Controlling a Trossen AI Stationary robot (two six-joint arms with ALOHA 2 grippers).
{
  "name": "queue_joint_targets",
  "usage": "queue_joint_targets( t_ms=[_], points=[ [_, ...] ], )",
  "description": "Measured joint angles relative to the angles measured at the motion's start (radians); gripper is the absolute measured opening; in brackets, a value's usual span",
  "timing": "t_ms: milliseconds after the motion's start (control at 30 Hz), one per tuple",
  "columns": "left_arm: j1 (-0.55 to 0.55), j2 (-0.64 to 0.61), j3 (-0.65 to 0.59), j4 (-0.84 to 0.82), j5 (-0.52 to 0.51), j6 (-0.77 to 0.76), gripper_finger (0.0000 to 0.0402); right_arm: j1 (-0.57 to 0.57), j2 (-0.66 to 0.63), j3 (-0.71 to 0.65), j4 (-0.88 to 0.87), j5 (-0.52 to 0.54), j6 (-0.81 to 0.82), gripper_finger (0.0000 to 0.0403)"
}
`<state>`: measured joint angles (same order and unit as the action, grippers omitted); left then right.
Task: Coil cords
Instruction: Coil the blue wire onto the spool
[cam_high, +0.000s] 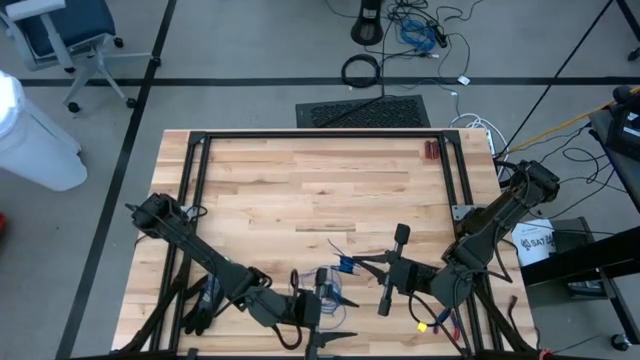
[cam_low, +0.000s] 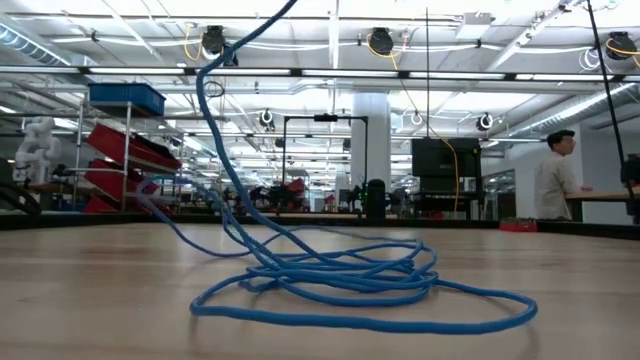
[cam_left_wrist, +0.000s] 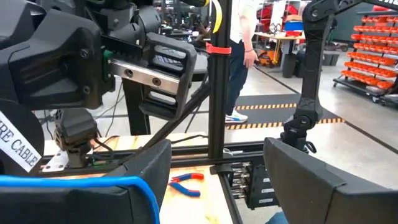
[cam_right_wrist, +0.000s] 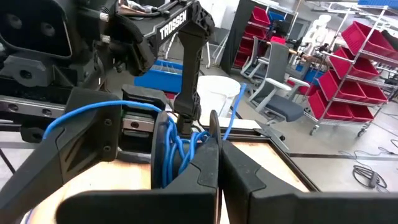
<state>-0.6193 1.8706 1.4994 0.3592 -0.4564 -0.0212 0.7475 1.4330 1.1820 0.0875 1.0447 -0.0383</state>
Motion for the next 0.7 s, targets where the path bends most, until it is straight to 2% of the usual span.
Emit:
queue_joint_targets(
  t_ms=[700],
  points=[
    [-0.015,-0.001,0.0,0.012,-0.016,0.0,0.0262,0.02,0.0,0.0,-0.002,0.005,-0.003,0.0]
  ],
)
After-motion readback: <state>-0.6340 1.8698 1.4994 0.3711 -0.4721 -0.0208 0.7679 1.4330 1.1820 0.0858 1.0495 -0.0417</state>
